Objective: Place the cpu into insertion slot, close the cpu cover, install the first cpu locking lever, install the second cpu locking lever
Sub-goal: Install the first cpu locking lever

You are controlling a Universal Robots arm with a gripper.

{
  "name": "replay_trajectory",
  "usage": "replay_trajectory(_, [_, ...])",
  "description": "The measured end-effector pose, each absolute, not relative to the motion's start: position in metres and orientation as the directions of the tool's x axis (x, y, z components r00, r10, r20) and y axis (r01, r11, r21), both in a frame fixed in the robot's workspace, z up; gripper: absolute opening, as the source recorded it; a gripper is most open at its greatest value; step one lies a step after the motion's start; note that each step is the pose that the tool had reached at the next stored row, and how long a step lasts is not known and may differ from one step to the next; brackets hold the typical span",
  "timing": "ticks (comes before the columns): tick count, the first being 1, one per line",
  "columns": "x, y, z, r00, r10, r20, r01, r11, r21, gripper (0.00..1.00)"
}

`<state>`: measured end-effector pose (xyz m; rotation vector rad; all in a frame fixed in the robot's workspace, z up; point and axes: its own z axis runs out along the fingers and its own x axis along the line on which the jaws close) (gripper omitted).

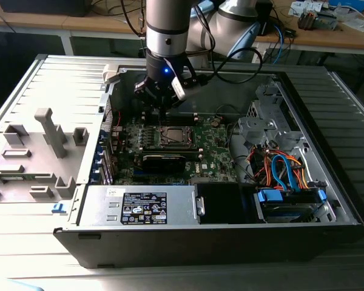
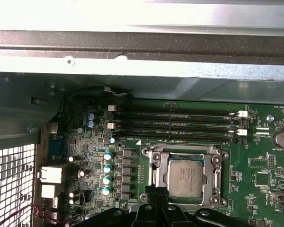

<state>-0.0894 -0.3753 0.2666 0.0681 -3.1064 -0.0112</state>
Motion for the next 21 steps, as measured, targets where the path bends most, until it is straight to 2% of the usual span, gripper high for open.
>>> replay_trajectory(8, [-0.094,-0.375,0.267,-0.998,-0.044,0.034,-0.044,0.999,0.009,0.11])
replay_trajectory(12, [-0.103,-0.375,0.267,-0.998,-0.045,0.033,-0.044,0.999,0.030,0.11])
replay_trajectory(21, [-0.109,-0.365,0.267,-0.998,-0.045,0.033,-0.044,0.999,0.031,0.11])
